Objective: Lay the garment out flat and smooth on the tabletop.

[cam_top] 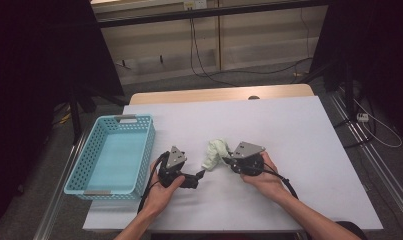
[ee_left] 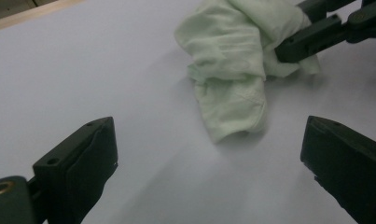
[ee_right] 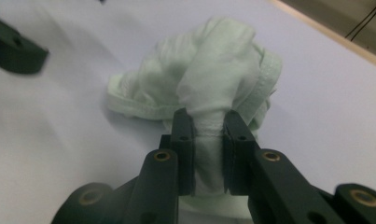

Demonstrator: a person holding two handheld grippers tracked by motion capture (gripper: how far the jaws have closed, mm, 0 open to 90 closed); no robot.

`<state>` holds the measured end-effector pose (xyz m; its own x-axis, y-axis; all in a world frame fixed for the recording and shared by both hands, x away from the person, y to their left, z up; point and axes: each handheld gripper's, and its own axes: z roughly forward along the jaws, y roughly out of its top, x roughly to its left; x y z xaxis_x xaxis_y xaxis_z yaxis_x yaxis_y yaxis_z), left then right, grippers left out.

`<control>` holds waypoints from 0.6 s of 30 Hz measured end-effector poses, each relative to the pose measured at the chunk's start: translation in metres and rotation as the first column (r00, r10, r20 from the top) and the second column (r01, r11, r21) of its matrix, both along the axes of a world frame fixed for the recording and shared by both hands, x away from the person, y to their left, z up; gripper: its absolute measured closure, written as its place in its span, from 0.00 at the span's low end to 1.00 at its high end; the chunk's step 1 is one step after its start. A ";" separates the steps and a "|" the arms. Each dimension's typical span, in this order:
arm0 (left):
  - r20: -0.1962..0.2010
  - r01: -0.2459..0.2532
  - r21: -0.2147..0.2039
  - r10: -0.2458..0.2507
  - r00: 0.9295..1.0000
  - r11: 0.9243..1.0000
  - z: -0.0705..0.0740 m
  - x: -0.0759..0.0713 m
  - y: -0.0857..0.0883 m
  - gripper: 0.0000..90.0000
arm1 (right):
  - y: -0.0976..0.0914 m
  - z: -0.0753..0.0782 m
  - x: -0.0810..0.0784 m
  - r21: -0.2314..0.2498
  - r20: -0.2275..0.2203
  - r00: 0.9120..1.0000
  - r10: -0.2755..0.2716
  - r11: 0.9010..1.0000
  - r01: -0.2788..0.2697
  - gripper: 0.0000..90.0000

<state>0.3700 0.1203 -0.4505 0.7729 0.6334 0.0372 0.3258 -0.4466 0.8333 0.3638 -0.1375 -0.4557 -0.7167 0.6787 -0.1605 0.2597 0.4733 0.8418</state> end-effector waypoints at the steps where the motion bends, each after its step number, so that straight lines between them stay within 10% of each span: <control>1: 0.004 0.001 0.003 -0.001 1.000 1.000 0.000 0.000 -0.002 0.05 | -0.001 0.002 -0.001 0.013 0.004 1.000 0.002 1.000 -0.002 0.87; 12: 0.042 0.032 0.019 -0.032 0.999 0.999 0.005 0.000 -0.019 0.11 | -0.006 0.020 -0.002 0.124 0.010 1.000 0.022 0.992 -0.023 0.88; 18: -0.044 0.063 0.078 -0.060 0.997 0.995 0.002 -0.004 -0.025 0.23 | -0.005 0.036 -0.004 0.200 0.014 0.999 0.045 0.979 -0.046 0.88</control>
